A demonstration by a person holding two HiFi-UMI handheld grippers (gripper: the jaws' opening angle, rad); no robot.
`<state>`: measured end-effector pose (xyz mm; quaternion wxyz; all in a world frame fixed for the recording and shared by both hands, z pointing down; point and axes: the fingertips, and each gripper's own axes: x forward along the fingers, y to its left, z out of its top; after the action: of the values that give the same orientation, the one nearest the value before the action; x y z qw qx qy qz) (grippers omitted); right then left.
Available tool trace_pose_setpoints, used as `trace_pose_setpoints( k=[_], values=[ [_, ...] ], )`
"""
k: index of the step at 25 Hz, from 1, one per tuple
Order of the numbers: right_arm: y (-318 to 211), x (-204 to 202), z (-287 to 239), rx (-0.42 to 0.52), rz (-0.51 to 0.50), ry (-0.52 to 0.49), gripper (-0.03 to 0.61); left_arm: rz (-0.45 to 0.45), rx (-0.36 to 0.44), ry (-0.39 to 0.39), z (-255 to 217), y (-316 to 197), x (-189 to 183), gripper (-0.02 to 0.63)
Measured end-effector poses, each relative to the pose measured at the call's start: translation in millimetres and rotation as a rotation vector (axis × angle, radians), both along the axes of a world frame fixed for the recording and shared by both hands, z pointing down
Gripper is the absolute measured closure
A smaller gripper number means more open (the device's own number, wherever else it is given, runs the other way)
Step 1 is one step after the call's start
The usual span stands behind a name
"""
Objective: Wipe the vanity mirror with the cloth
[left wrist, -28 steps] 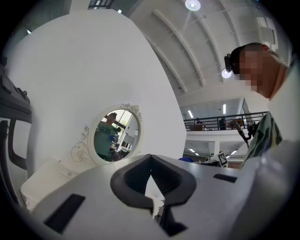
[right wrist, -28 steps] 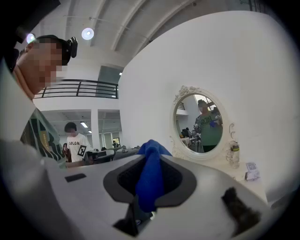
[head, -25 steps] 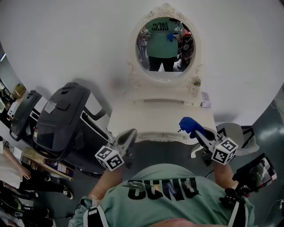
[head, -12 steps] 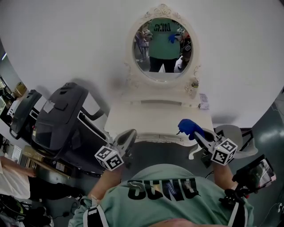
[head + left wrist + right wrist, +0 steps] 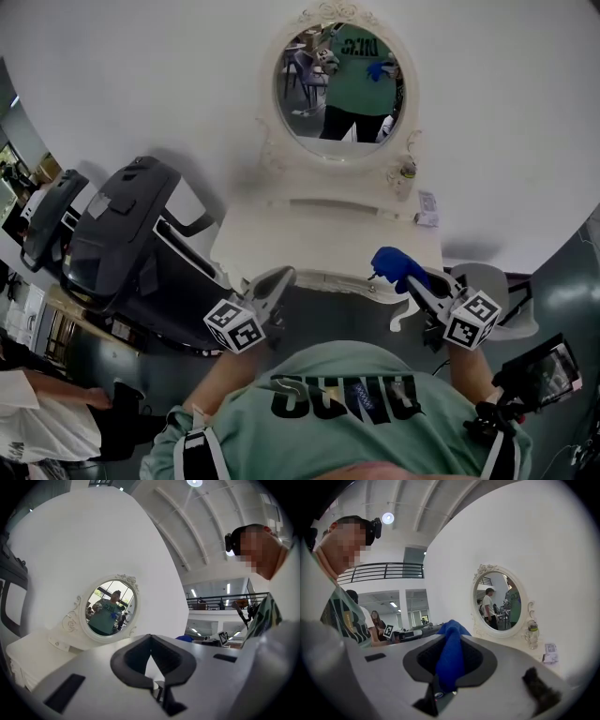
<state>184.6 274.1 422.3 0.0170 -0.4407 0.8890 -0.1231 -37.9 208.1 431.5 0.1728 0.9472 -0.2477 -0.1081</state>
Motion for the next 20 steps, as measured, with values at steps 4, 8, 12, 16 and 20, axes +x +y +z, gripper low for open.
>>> trace_pose_setpoints(
  k=[4,8,12,16,20],
  values=[
    [-1.5,4.3,5.6,0.003,-0.038,0.009,0.509,-0.005,-0.017,-0.013,5.9,2.2,13.2,0.604],
    [-16.8,3.3,15.4,-0.018,-0.052,0.001,0.509,-0.015,-0.028,-0.017,12.5,-6.3,10.3,0.604],
    [-50.9,-14.5,21.2,-0.028,-0.068,0.009,0.509,-0.041,-0.045,-0.004,22.8,-38.9,-12.3,0.604],
    [-103.6,-39.0,20.6,-0.008,-0.041,0.028,0.509,0.005,-0.039,0.012,30.8,-95.1,-31.1,0.604],
    [-175.0,-65.0,15.4,0.007,0.033,0.033,0.509,0.080,-0.005,0.033,20.4,-182.0,-50.3,0.604]
  ],
)
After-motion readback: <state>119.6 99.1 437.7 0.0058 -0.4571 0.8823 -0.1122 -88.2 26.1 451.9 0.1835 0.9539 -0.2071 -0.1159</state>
